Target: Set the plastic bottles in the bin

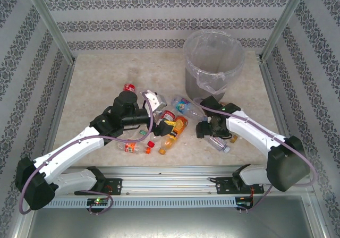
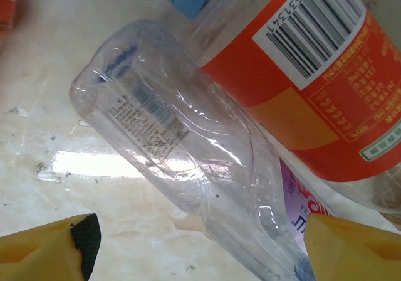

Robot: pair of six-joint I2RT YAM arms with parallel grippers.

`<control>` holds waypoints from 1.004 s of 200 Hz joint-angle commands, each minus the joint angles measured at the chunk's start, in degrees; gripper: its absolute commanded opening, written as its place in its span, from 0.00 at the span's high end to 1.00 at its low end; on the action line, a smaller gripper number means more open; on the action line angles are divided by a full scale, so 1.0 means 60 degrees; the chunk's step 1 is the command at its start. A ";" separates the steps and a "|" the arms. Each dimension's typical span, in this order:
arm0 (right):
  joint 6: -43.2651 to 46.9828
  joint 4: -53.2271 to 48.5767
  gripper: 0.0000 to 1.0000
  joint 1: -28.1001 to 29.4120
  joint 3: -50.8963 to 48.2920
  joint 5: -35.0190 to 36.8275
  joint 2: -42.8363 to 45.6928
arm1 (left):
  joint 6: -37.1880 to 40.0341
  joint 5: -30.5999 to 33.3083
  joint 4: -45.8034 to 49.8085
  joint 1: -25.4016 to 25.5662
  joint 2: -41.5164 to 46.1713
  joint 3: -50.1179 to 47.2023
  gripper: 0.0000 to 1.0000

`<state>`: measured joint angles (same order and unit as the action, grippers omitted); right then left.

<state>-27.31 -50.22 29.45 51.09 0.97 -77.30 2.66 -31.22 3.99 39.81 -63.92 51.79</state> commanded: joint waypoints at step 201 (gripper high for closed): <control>-0.0718 0.0171 0.13 0.1266 -0.0517 0.0445 -0.1403 | 0.0319 0.0373 0.0302 0.0410 -0.0135 0.0315 0.00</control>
<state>-29.52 -48.77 36.27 48.73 2.09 -83.88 3.18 -29.32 4.71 41.28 -64.71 51.79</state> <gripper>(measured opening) 0.874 0.998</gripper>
